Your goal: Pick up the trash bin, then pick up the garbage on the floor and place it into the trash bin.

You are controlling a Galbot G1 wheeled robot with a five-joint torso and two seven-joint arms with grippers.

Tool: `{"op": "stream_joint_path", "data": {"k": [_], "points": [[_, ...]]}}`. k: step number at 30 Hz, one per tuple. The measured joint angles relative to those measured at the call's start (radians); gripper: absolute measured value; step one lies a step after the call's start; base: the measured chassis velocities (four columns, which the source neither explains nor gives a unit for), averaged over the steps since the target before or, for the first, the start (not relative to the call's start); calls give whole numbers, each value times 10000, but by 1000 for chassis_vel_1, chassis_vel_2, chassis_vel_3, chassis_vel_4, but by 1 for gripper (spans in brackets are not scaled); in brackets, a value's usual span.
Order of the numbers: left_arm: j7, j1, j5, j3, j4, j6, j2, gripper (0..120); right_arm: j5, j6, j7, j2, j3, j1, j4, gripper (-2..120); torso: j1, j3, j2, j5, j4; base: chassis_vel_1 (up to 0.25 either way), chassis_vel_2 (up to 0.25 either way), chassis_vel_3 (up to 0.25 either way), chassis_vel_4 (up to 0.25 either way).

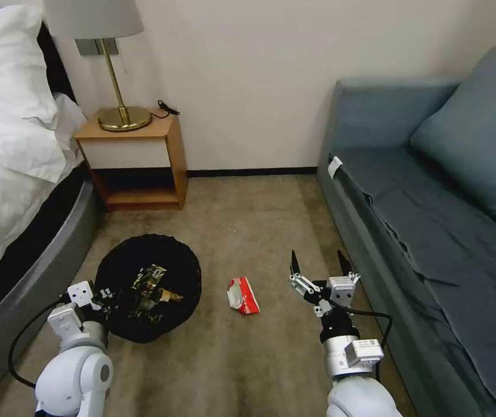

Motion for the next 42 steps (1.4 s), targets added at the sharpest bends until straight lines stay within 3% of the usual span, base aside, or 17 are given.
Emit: {"op": "stream_joint_path", "data": {"k": [14,18,21,26,29,30,35,42], "points": [[3,-80,-22,-125,170,-88,-4,3,356,-242,113,-328,-646,842,-645,100,1,0,-1,0,-1,-127,122,125,-125],[5,-121,-55,-181,182,-89,23,3,938,-459,171,-760,-1089,1353,-781,100,0,0,-1,0,-1,-74,81,76,-91],[8,-123,19,-214,152,-36,32,3,2472,-586,236,-1536,-1907,2363,-1001,100,0,0,-1,1,-3,-19,24,9,-21],[11,-86,207,-215,-2,63,43,3,4007,-777,260,-2121,-2646,3419,-1305,100,0,-1,-2,2,0,0,0,0,0],[29,10,276,-227,-178,105,62,3,5967,-1334,707,-2563,-4068,4872,-1681,100,1,-1,-1,-1,-1,0,0,0,0],[29,10,276,-227,-178,105,62,3,5967,-1334,707,-2563,-4068,4872,-1681,100,1,-1,-1,-1,-1,0,0,0,0],[29,86,317,-238,-241,68,-50,3,8552,-2054,1897,-2276,-7049,7308,-2563,100,0,0,-1,1,1,0,0,0,0],[36,85,341,-251,-131,-61,-108,3,9840,-2650,2621,-1953,-9118,8710,-3144,100,0,0,-1,-3,0,0,0,0,0]]}}
